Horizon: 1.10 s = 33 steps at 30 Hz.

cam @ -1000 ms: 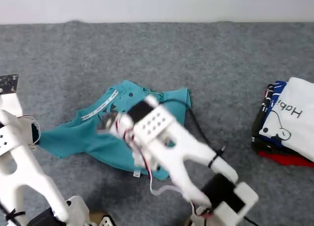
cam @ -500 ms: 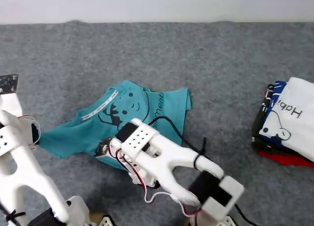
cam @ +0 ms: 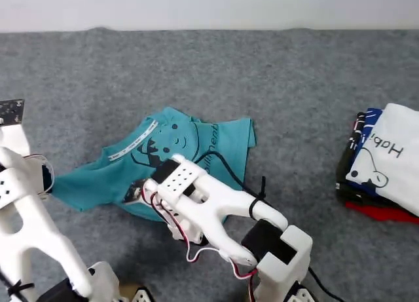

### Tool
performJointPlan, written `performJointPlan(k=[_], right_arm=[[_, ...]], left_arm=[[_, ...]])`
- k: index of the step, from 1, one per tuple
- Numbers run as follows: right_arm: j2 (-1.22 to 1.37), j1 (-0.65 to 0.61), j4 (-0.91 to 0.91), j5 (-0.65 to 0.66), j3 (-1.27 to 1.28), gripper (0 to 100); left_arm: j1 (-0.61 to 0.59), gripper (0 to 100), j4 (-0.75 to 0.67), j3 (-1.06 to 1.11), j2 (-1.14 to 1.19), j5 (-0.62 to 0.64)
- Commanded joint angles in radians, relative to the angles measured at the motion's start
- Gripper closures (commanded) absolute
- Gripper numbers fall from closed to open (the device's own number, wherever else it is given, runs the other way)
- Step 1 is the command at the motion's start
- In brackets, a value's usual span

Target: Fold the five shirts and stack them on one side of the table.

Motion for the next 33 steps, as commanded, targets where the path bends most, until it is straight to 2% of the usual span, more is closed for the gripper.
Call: performJointPlan(k=[1, 5, 15, 24, 33], right_arm=[[-0.008, 0.015, 0.068, -0.006, -0.103, 78.5], [-0.002, 0.015, 0.137, -0.006, -0.189, 78.5], [0.110, 0.016, 0.119, -0.008, -0.186, 78.6], [0.185, 0.107, 0.038, 0.023, -0.190, 78.6], [0.300, 0.136, -0.056, 0.043, -0.190, 78.6]], left_arm=[[-0.002, 99, 0.002, -0.036, -0.035, -0.008], [0.000, 99, -0.006, -0.038, -0.035, -0.008], [0.000, 99, -0.020, -0.038, -0.034, -0.008], [0.000, 99, -0.034, -0.035, -0.034, -0.012], [0.000, 99, -0.034, -0.035, -0.034, -0.012]])
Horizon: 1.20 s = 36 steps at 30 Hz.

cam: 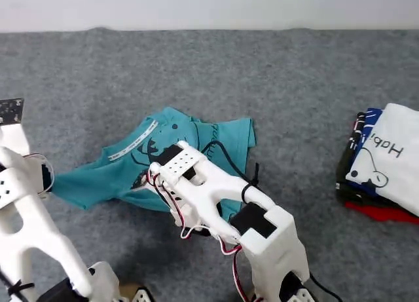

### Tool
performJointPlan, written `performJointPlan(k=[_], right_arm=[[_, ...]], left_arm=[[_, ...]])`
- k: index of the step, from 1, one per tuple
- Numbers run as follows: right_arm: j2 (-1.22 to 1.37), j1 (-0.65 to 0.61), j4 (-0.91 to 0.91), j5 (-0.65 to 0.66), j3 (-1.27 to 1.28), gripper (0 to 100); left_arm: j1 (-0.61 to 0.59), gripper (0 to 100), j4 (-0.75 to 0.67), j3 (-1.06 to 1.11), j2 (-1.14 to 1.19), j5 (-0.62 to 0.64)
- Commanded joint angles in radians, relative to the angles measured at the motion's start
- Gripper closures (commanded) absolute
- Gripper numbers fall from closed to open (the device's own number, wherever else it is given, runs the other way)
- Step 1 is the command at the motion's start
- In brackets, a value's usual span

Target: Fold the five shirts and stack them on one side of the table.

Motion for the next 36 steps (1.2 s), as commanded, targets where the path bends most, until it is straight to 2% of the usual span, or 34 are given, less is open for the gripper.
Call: performJointPlan(k=[1, 8, 14, 20, 27, 36], right_arm=[[0.061, 0.025, -0.059, 0.015, -0.026, 79.3], [0.142, 0.035, 0.004, 0.011, -0.100, 93.0], [0.191, 0.079, 0.114, 0.011, -0.227, 98.7], [0.151, 0.133, 0.228, 0.015, -0.359, 98.8], [-0.128, 0.180, 0.231, 0.078, -0.371, 98.8], [-0.591, 0.283, 0.229, 0.141, -0.376, 98.8]], left_arm=[[0.000, 99, -0.021, -0.035, -0.034, -0.012], [0.000, 99, -0.021, -0.035, -0.034, -0.012], [0.000, 99, -0.020, -0.035, -0.034, -0.009], [0.000, 99, -0.014, -0.036, -0.035, -0.009], [0.026, 99, 0.074, -0.133, -0.107, -0.011], [0.258, 99, 0.107, -0.165, -0.331, -0.006]])
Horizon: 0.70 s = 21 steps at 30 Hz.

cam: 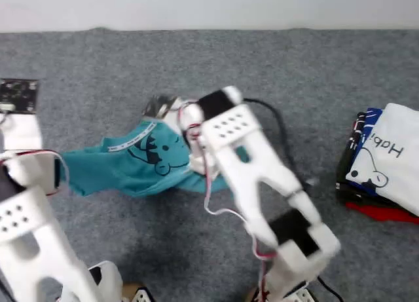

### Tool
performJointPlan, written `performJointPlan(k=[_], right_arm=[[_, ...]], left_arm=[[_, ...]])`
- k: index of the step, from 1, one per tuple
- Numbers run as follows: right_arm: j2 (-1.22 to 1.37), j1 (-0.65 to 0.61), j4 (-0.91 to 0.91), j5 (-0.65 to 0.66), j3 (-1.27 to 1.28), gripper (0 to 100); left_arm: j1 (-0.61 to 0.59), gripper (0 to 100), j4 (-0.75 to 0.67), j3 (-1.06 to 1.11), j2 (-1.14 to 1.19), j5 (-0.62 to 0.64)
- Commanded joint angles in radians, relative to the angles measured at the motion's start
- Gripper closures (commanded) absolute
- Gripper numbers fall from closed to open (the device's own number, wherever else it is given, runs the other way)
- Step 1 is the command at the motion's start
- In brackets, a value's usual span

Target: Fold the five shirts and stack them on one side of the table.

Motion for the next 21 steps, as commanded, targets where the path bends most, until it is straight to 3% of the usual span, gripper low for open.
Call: performJointPlan(k=[1, 8, 16, 21], right_arm=[[-0.251, 0.054, 0.042, 0.023, -0.052, 98.8], [-0.559, 0.131, 0.019, 0.077, -0.054, 98.8], [-0.797, 0.312, -0.229, 0.189, -0.054, 98.8], [-0.878, 0.463, -0.392, 0.230, -0.054, 98.8]], left_arm=[[0.097, 99, 0.020, -0.042, -0.106, -0.006], [0.272, 99, 0.018, -0.091, -0.249, 0.110], [0.353, 99, -0.052, -0.423, -0.258, 0.107], [0.345, 99, -0.118, -0.644, -0.192, -0.055]])
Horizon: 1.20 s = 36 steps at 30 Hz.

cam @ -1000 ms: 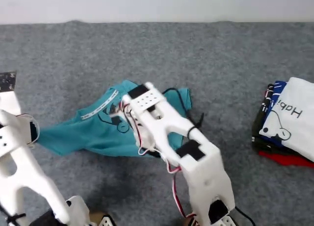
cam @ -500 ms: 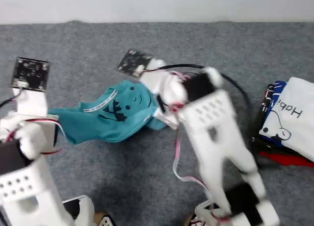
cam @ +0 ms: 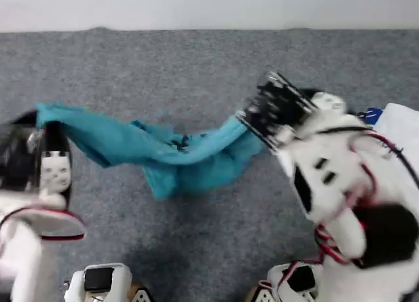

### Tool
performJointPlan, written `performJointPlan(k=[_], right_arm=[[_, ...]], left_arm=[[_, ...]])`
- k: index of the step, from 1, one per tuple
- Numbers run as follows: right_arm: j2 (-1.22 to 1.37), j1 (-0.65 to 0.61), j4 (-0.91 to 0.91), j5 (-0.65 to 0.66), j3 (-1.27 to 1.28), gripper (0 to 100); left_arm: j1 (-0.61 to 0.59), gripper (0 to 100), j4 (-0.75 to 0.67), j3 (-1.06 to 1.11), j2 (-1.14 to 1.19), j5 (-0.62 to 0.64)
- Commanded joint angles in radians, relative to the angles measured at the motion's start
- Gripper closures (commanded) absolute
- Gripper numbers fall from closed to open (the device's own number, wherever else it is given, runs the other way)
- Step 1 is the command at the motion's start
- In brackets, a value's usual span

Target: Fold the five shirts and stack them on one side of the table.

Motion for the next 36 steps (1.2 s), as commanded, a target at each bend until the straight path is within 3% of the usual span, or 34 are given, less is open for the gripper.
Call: performJointPlan(k=[1, 7, 19, 27, 36], right_arm=[[-0.062, 0.117, -0.122, 0.026, -0.052, 98.8], [-0.094, 0.277, -0.236, 0.028, -0.052, 98.8], [-0.220, 0.401, -0.409, 0.092, -0.052, 98.8], [-0.294, 0.464, -0.277, 0.104, -0.046, 98.8], [-0.275, 0.461, -0.067, 0.098, 0.048, 98.8]], left_arm=[[0.000, 99, -0.071, -0.171, 0.061, -0.130], [-0.002, 99, -0.155, -0.449, 0.160, -0.216], [-0.003, 99, -0.153, -0.862, 0.252, -0.516], [-0.155, 99, -0.129, -0.926, 0.252, -0.542], [-0.158, 99, 0.146, -0.812, 0.262, -0.545]])
